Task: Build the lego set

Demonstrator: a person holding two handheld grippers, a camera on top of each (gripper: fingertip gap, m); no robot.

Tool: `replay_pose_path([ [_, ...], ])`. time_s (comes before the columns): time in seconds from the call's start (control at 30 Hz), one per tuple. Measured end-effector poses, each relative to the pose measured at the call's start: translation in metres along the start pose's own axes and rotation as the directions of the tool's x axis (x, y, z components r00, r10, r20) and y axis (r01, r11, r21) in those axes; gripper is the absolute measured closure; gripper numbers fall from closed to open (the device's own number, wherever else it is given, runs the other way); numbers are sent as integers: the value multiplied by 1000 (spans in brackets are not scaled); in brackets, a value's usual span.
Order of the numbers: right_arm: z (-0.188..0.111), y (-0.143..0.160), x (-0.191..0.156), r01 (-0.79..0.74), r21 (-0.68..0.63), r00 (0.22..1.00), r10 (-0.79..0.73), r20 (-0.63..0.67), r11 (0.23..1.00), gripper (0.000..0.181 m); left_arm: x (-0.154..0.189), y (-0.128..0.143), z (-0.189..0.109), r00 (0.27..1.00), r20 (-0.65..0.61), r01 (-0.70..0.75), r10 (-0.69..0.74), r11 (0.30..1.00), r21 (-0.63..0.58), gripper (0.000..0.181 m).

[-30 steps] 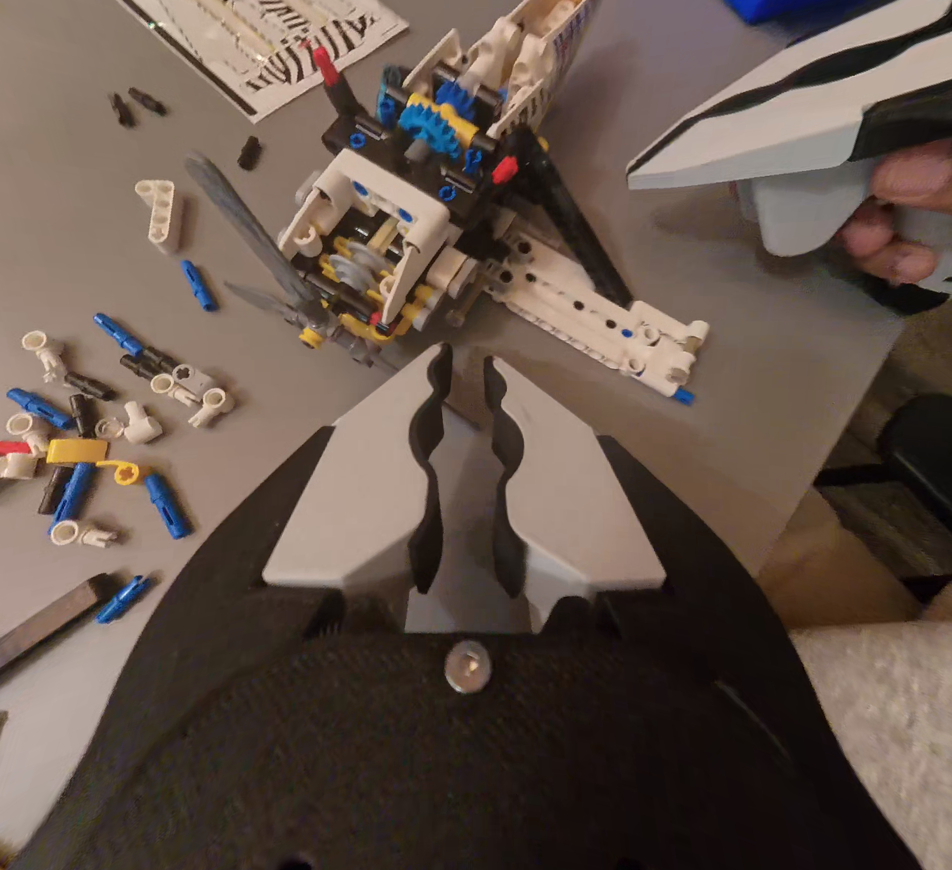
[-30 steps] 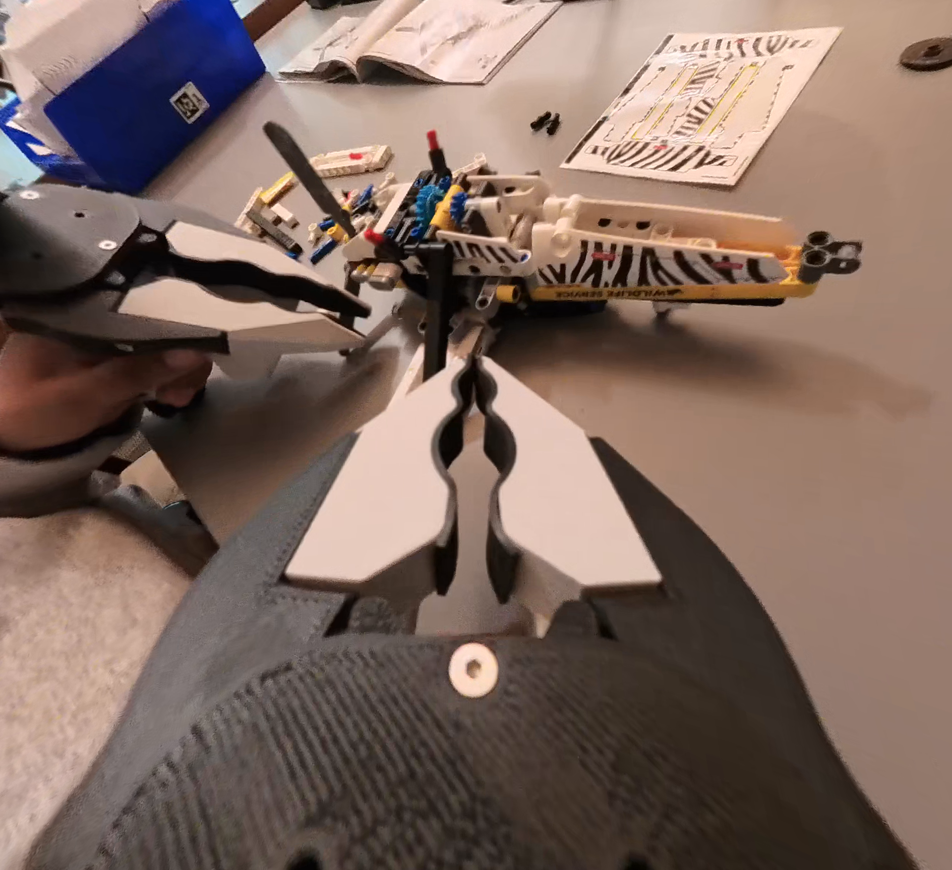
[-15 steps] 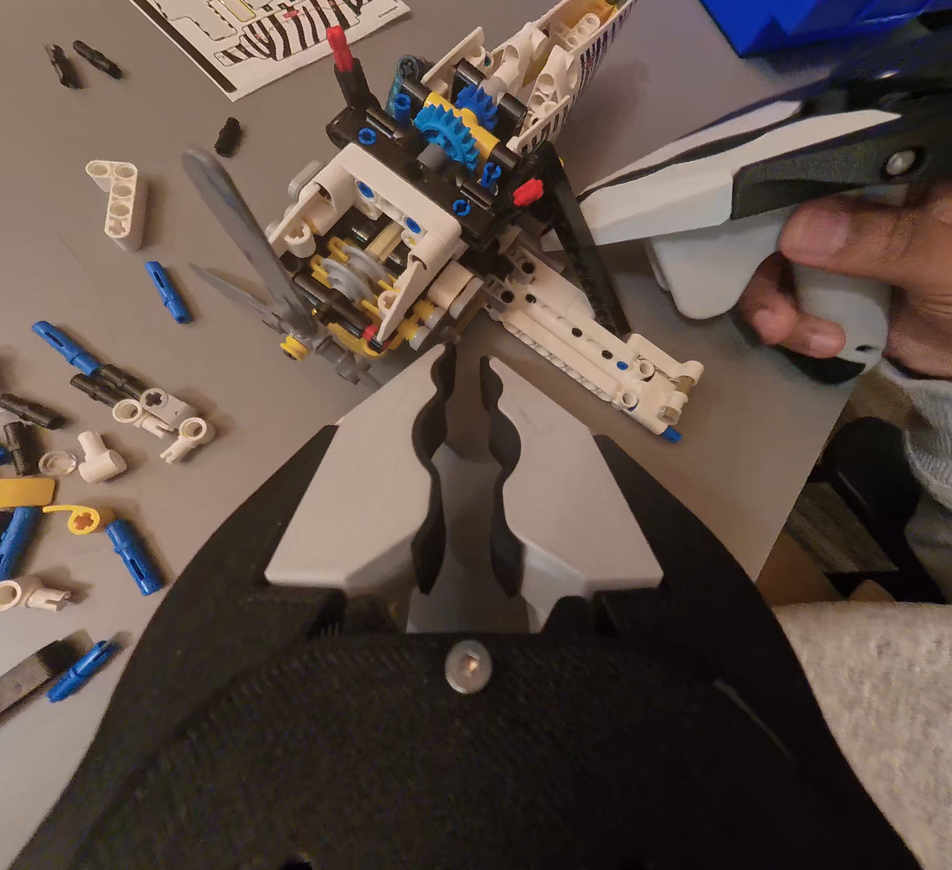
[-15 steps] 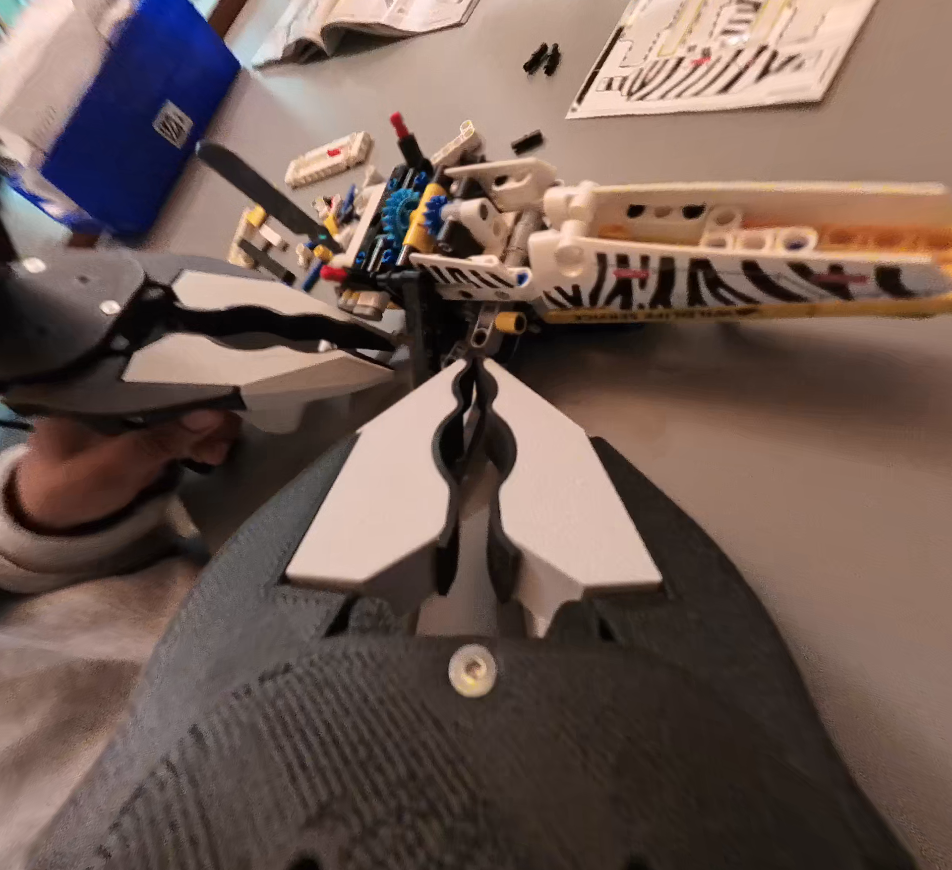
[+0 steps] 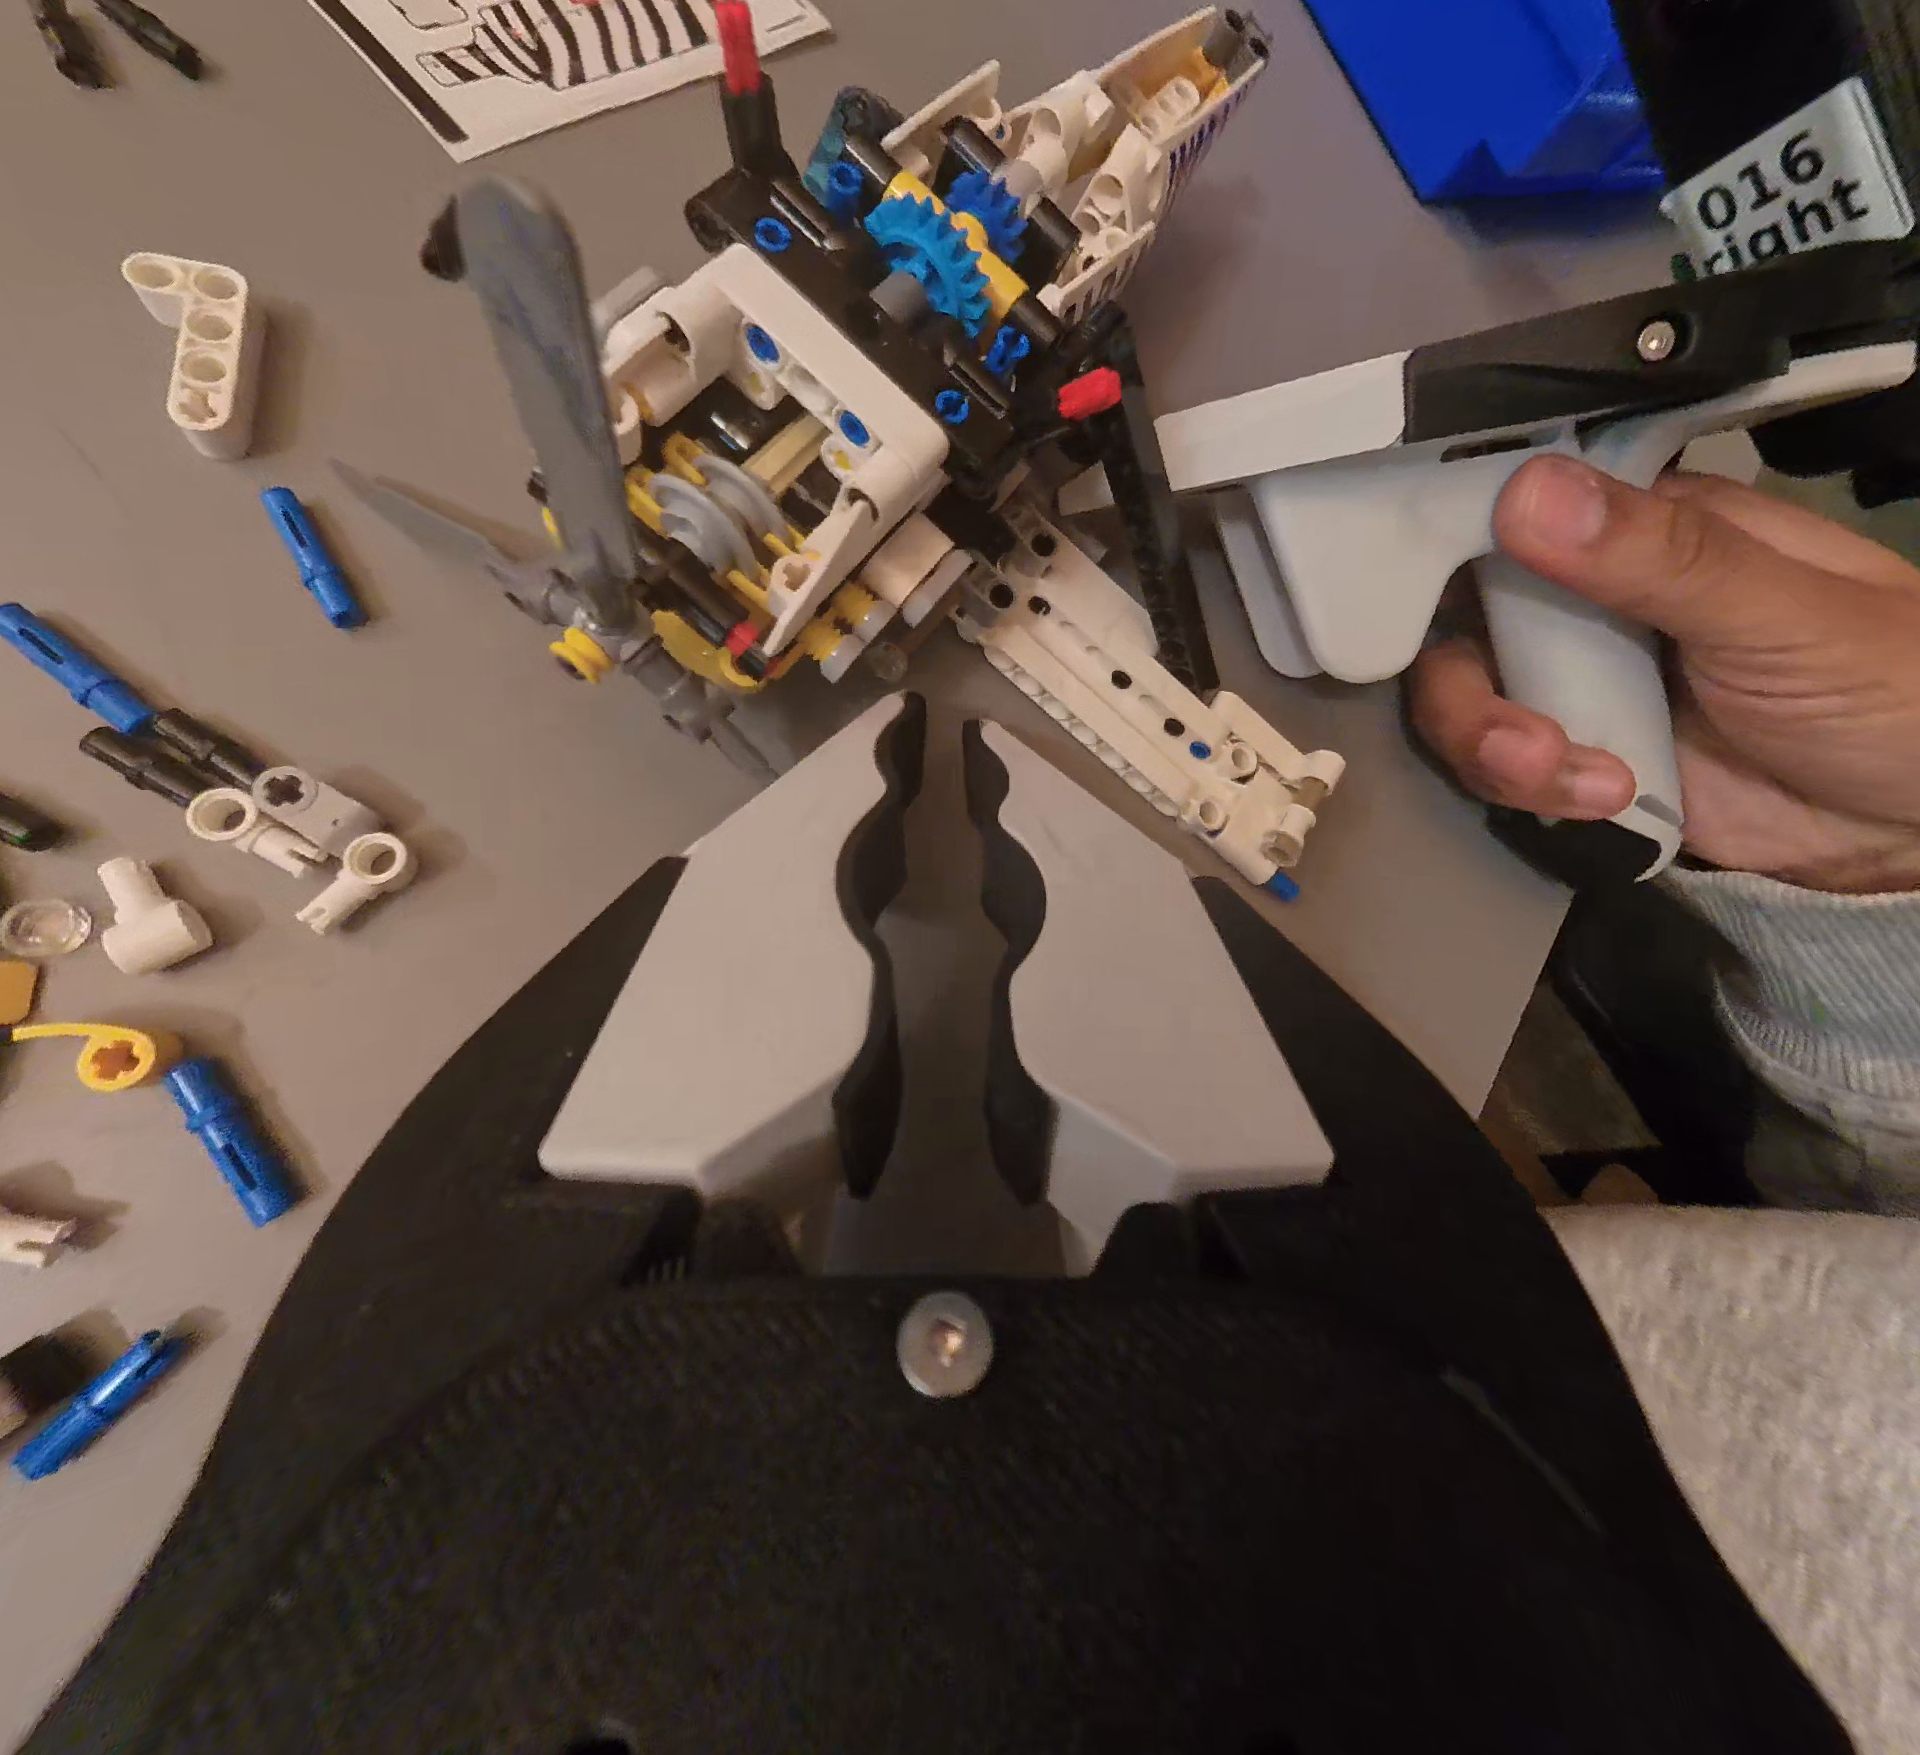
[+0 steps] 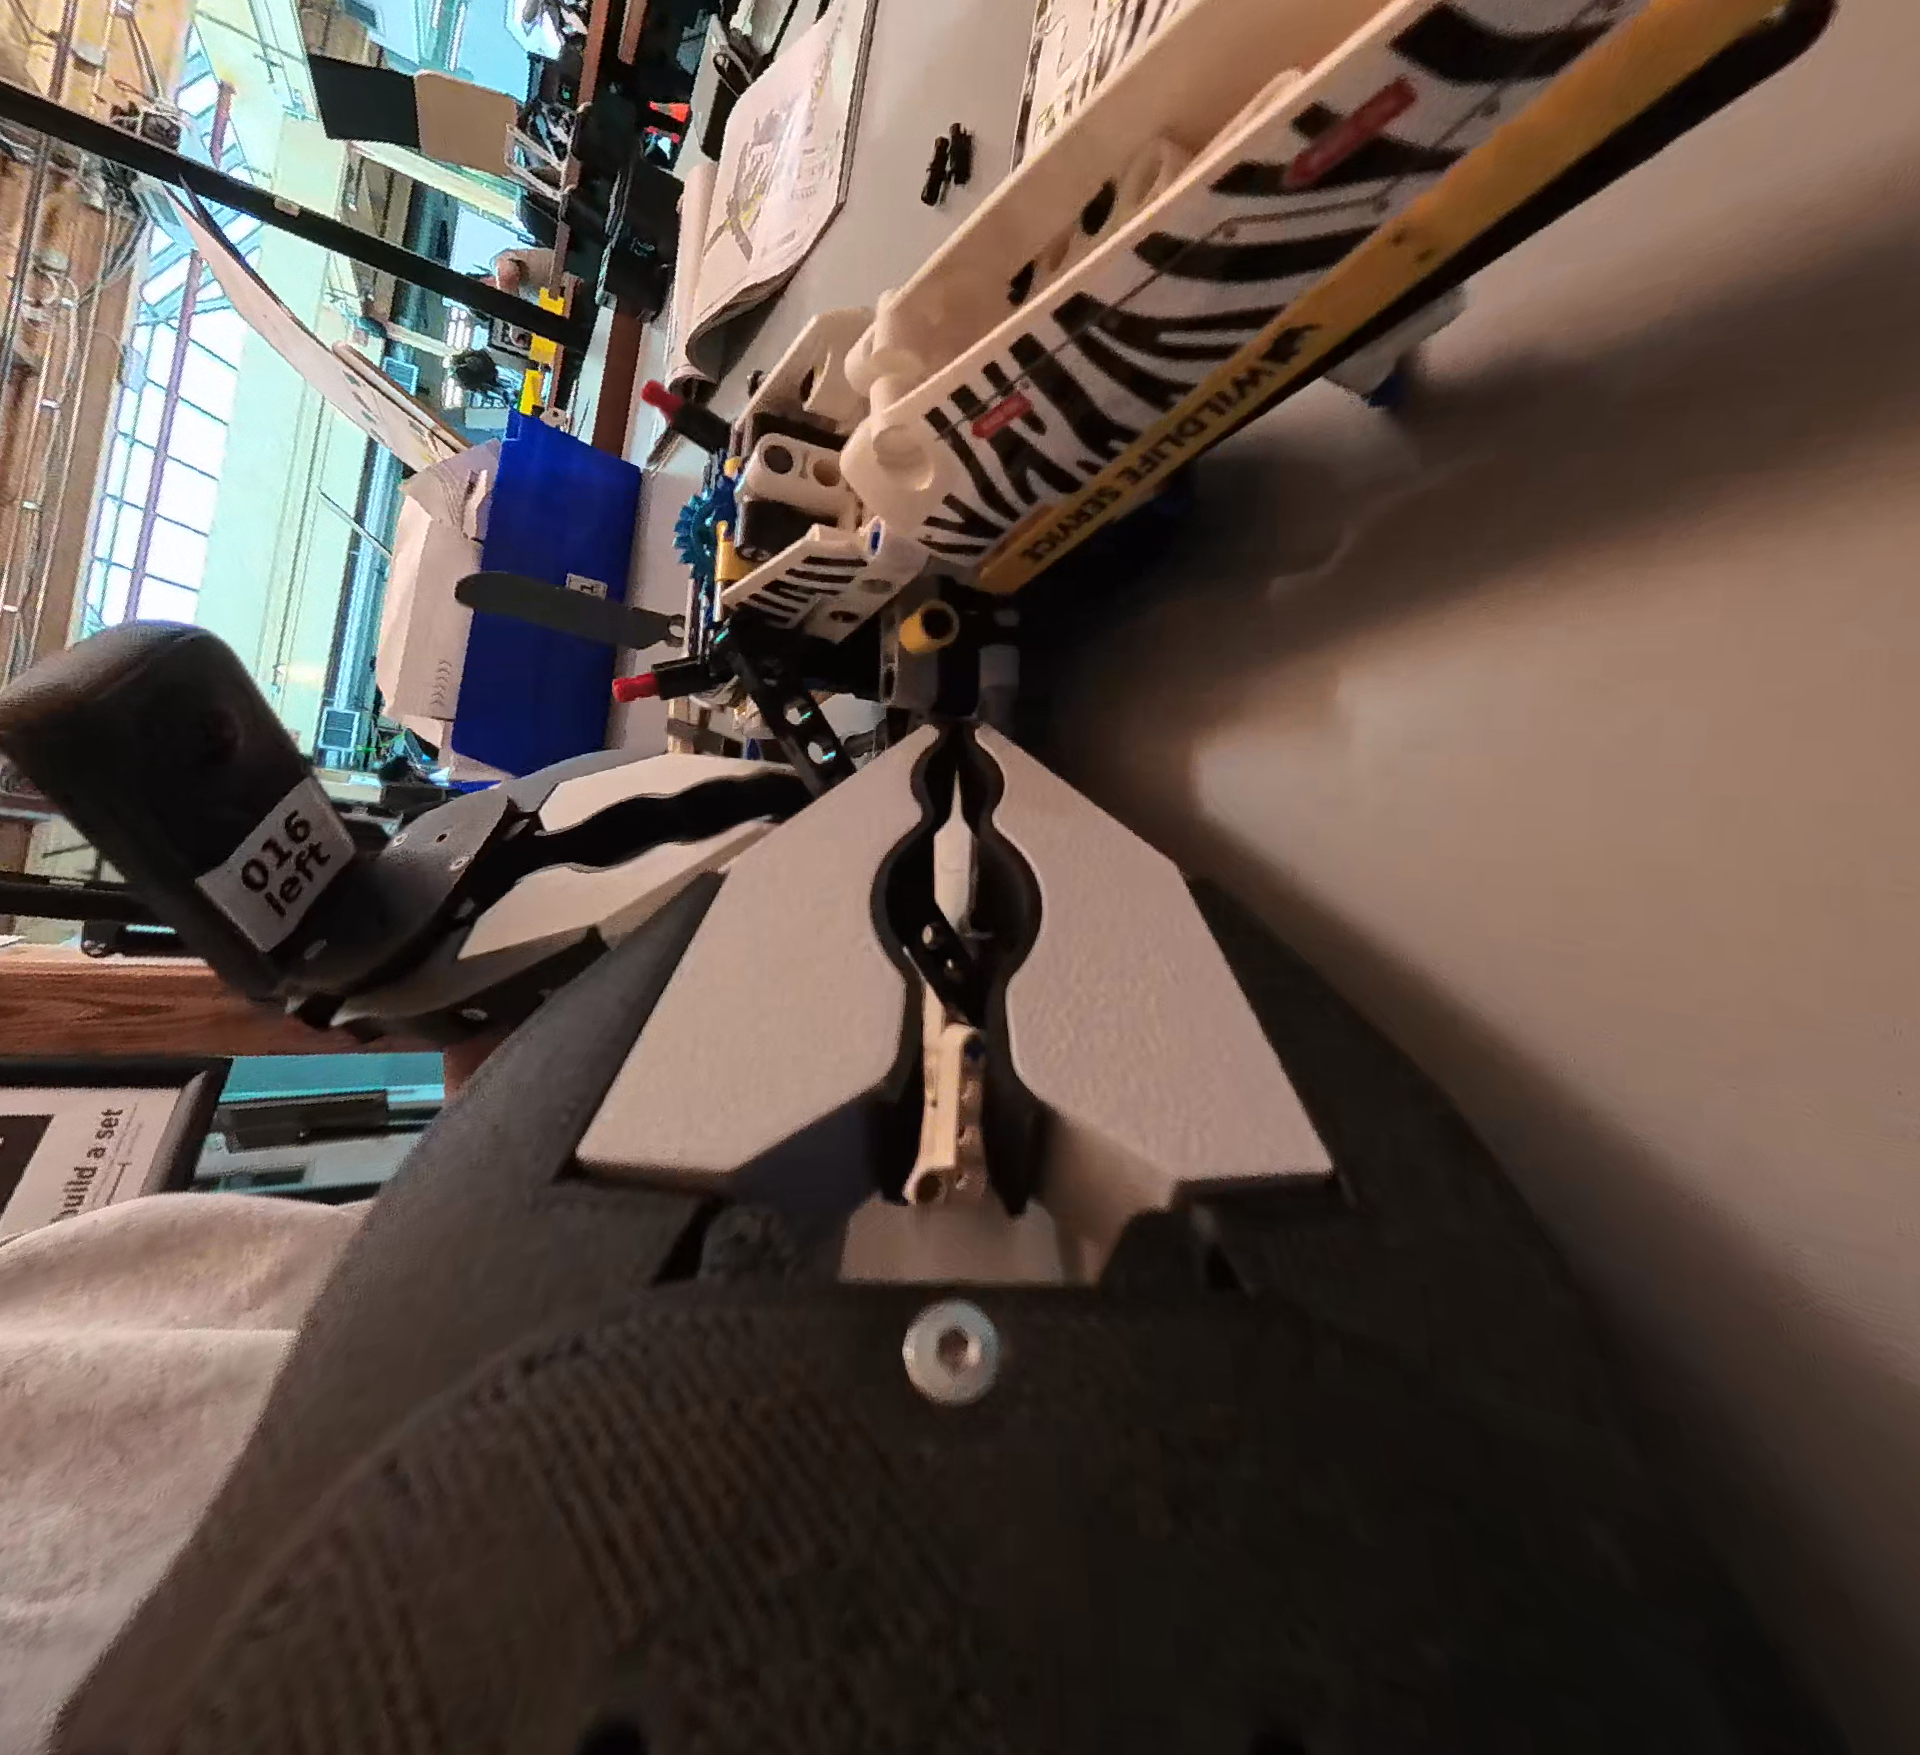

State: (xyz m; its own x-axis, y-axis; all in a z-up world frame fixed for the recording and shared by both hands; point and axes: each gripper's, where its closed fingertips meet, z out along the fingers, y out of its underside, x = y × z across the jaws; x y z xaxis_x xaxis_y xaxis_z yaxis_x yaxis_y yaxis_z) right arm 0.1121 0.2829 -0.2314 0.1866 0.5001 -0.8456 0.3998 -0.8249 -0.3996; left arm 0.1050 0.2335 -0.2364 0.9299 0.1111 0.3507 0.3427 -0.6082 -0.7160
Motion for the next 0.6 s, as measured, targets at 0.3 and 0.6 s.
replay_pose_path([
  [0.3,6,-3,-1,-60,61,998,60,-8,996,181,-23,-11,4,985,157,-77,76,997,-2,172],
  [0.6,11,-8,0,-90,92,996,91,-10,992,181,-19,-18,8,1000,21,15,-15,1000,21,165],
])
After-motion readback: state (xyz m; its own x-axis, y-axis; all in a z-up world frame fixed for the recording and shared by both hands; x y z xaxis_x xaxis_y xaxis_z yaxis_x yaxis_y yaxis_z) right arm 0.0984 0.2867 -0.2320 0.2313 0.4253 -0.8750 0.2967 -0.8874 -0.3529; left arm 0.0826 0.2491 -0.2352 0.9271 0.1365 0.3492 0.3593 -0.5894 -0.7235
